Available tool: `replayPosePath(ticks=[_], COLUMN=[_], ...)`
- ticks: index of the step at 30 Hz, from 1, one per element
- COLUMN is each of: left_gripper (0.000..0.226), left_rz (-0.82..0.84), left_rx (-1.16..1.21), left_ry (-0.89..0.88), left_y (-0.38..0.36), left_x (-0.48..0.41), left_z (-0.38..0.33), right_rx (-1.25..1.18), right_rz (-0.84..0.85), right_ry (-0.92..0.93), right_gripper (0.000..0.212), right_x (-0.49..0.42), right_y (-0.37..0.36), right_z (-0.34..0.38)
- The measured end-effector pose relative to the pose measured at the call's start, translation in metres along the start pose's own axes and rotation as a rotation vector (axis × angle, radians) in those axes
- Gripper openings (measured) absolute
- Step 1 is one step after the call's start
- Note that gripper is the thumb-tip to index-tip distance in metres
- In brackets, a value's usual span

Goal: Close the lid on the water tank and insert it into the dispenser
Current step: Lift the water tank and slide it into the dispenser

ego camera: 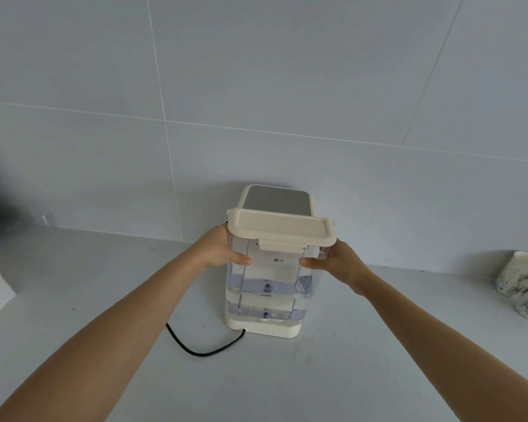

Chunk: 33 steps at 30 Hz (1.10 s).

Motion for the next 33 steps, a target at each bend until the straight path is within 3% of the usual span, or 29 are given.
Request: replayPosePath(ticks=[16,28,33], left_gripper=[0.078,0.066,0.075], left_rz=[0.041,0.053,0.09], left_rx=[0.077,0.082,0.11], left_ry=[0.057,0.064,0.06], left_y=[-0.01,-0.018,-0.022], left_x=[-0.032,-0.04,-0.042], left_z=[0.02,0.03,0.037], right_rx=[-0.04,0.018,0.055], right_rz=[-0.045,-0.055,-0.062], right_ry=[-0.072,-0.076,-0.078], right_gripper=[0.061,0.065,0.068], right_x=[-0.023,-0.028,-0.029], right_y=[-0.018,-0.027,-0.028], right_z=[-0.016,-0.03,-0.036])
Point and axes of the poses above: each hand's wrist, its own x-axis away from the middle knuckle, its own y-axis out of the back of the hand, z = x × y, the point moved 8 cm from there along -x, towards the middle knuckle, and after that the axes turned 15 degrees about -z, right-handed, at the moved point
